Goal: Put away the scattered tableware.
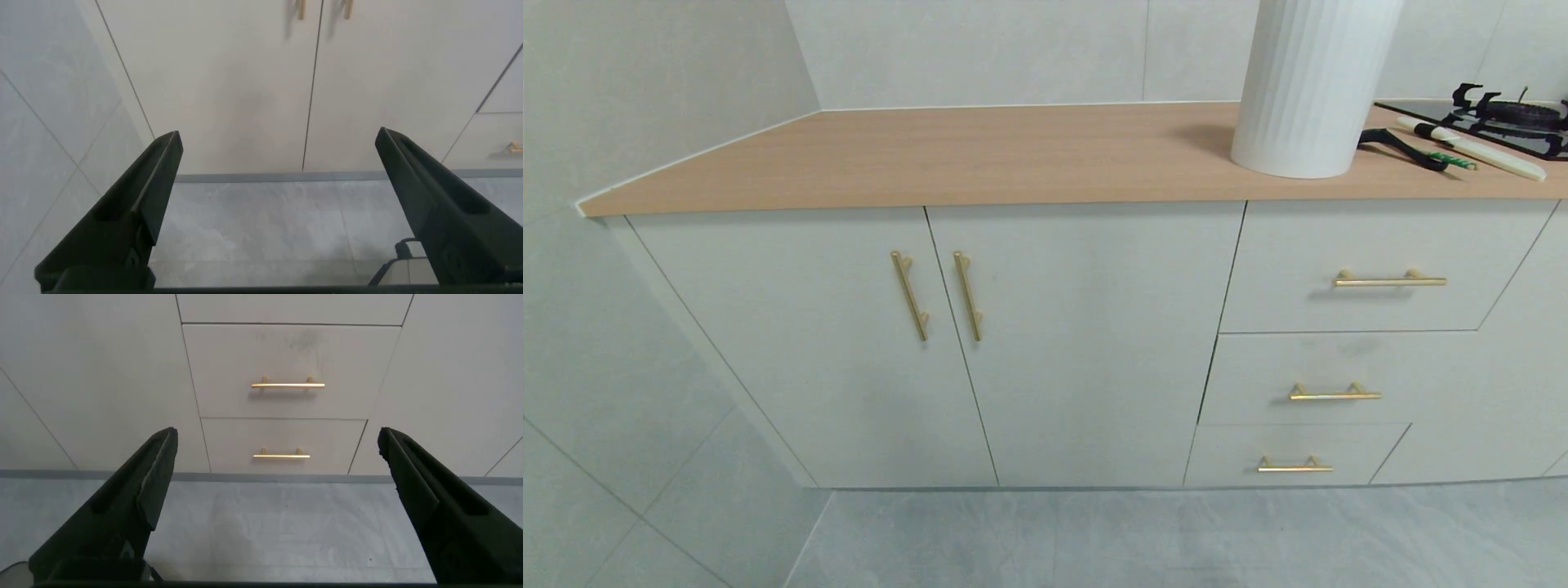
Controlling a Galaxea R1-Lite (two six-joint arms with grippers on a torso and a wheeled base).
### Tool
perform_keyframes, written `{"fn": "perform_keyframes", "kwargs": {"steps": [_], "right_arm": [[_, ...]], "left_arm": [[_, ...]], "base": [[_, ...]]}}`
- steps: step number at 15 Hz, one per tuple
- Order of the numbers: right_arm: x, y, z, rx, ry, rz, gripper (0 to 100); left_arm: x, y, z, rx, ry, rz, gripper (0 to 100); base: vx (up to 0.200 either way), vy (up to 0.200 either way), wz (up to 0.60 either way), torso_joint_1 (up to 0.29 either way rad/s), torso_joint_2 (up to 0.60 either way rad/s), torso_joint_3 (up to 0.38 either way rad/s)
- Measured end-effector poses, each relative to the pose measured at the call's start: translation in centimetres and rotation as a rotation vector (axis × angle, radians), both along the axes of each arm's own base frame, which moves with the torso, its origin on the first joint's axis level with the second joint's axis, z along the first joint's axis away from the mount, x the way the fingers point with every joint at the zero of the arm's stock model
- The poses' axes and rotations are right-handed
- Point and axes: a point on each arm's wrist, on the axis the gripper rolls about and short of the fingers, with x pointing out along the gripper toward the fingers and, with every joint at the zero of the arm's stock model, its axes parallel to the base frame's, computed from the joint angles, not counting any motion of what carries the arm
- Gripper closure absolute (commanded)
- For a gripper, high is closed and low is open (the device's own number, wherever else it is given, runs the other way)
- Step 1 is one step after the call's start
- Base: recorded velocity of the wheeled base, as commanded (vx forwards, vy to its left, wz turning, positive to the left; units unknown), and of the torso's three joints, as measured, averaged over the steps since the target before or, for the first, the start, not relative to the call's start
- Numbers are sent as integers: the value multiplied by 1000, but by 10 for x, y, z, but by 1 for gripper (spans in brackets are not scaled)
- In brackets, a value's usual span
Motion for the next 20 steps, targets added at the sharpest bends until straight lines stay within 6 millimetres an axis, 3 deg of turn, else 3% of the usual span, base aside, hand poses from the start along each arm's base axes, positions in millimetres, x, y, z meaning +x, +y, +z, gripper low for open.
{"fn": "perform_keyframes", "kwargs": {"steps": [12, 20], "right_arm": [[0, 0, 0, 7, 4, 3, 0], [0, 0, 0, 7, 5, 4, 0]], "left_arm": [[0, 0, 0, 0, 0, -1, 0], [0, 0, 0, -1, 0, -1, 0]], "base": [[0, 0, 0, 0, 0, 0], [0, -200, 0, 2, 3, 4]]}}
